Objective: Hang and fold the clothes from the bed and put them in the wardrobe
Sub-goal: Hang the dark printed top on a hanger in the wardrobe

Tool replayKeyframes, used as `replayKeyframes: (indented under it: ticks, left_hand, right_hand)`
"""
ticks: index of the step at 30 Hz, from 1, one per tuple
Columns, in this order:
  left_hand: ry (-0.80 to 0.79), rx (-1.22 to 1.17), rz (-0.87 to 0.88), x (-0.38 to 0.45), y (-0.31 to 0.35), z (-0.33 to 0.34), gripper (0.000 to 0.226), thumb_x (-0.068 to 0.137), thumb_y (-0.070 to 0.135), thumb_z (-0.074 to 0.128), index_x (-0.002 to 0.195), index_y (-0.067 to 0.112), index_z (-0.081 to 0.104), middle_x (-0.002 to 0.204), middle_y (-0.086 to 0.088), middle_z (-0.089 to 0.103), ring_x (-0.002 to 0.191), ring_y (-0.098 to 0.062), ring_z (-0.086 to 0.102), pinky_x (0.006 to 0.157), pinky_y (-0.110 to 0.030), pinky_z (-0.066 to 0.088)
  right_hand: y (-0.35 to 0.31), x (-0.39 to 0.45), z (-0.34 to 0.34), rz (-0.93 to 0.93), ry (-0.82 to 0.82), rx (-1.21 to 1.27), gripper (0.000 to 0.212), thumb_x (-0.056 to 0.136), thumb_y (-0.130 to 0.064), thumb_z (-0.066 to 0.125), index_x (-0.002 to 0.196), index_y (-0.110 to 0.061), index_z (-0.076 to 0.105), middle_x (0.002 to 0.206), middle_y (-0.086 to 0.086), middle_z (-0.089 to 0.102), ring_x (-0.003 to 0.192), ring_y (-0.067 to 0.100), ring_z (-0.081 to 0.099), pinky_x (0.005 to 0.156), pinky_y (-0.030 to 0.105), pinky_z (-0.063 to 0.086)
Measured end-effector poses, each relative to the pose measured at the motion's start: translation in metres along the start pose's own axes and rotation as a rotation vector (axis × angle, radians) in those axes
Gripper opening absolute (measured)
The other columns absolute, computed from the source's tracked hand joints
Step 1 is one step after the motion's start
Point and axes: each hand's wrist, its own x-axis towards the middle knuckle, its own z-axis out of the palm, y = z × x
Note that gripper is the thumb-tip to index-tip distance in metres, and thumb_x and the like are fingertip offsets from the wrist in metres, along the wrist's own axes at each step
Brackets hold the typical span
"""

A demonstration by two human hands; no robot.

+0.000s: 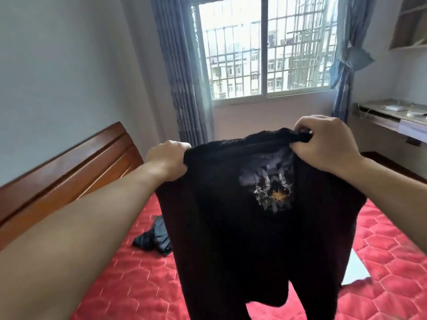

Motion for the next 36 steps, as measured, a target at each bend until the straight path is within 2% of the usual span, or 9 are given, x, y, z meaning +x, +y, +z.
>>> replayKeyframes:
  ticks: [3,7,14,18,22,26,30,32,36]
  left_hand:
    - [-0.004,-0.05,-0.069,-0.006,-0.016,0.056,0.027,0.075,0.034,0.061,0.102,0.035,0.057,0.102,0.004,0.062,0.093,-0.03,0.063,0.067,-0.033,0.041]
    - [-0.207,-0.112,-0.193,-0.038,-0.007,0.16,0.038,0.076,0.036,0.063,0.112,0.032,0.052,0.111,0.002,0.059,0.102,-0.028,0.061,0.076,-0.037,0.046]
    - [-0.159,-0.6,-0.325,-0.066,0.032,0.261,0.052,0.077,0.03,0.072,0.127,0.027,0.057,0.125,-0.001,0.059,0.115,-0.025,0.055,0.096,-0.038,0.045]
    - [-0.144,-0.418,0.026,-0.029,0.043,0.259,0.05,0.08,0.022,0.064,0.129,0.029,0.055,0.126,0.004,0.059,0.11,-0.028,0.061,0.086,-0.04,0.049]
    - [-0.084,-0.306,0.4,0.038,0.061,0.208,0.038,0.081,0.016,0.055,0.117,0.023,0.061,0.114,-0.001,0.067,0.098,-0.035,0.065,0.075,-0.045,0.053]
    - [-0.109,-0.353,0.595,0.08,0.109,0.138,0.028,0.063,0.014,0.045,0.084,0.017,0.064,0.081,-0.004,0.069,0.08,-0.035,0.061,0.063,-0.034,0.044]
    - [-0.417,-0.656,0.667,0.104,0.155,0.088,0.04,0.057,0.003,0.04,0.081,0.013,0.071,0.06,0.002,0.06,0.059,-0.01,0.055,0.055,-0.025,0.044]
    - [-0.529,-0.811,0.699,0.111,0.176,0.072,0.046,0.053,0.005,0.037,0.078,0.02,0.073,0.057,0.006,0.061,0.053,-0.002,0.053,0.05,-0.02,0.044]
    - [-0.637,-0.967,0.844,0.119,0.222,0.054,0.05,0.049,0.002,0.037,0.064,0.035,0.072,0.048,0.017,0.054,0.046,0.004,0.049,0.048,-0.013,0.04]
  right_hand:
    - [-0.006,-0.021,0.023,-0.005,-0.151,-0.01,0.014,0.071,-0.026,0.07,0.084,-0.025,0.065,0.074,-0.005,0.066,0.07,0.027,0.061,0.062,0.031,0.046]
    - [-0.006,-0.067,0.066,0.186,-0.441,0.024,0.024,0.073,-0.02,0.067,0.097,-0.023,0.068,0.076,0.001,0.07,0.075,0.029,0.065,0.07,0.039,0.054]
    - [0.002,-0.081,0.087,0.328,-0.419,0.193,0.019,0.072,-0.01,0.063,0.084,-0.022,0.071,0.07,-0.009,0.068,0.07,0.01,0.063,0.07,0.026,0.049]
    - [0.025,-0.08,0.067,0.354,-0.385,0.09,0.022,0.072,-0.01,0.064,0.087,-0.026,0.071,0.068,-0.014,0.067,0.064,0.001,0.059,0.062,0.01,0.042]
    - [0.066,-0.085,0.029,0.41,-0.522,-0.231,0.031,0.073,-0.022,0.064,0.102,-0.032,0.068,0.078,0.004,0.071,0.077,0.031,0.066,0.071,0.038,0.053]
    - [0.087,-0.1,-0.011,0.364,-0.609,-0.516,0.014,0.074,-0.033,0.066,0.088,-0.034,0.068,0.086,-0.006,0.065,0.081,0.03,0.066,0.063,0.036,0.05]
    - [0.102,-0.106,-0.056,0.607,-0.453,-0.264,0.016,0.075,-0.011,0.062,0.06,-0.018,0.064,0.053,-0.004,0.057,0.055,0.012,0.058,0.051,0.031,0.046]
    - [0.099,-0.106,-0.085,0.738,-0.403,-0.123,0.02,0.077,0.004,0.057,0.063,-0.008,0.066,0.048,0.0,0.056,0.043,0.006,0.052,0.041,0.019,0.038]
    - [0.059,-0.112,-0.153,0.865,-0.374,-0.044,0.018,0.078,0.006,0.057,0.073,-0.006,0.07,0.05,-0.003,0.057,0.041,0.004,0.051,0.039,0.017,0.036]
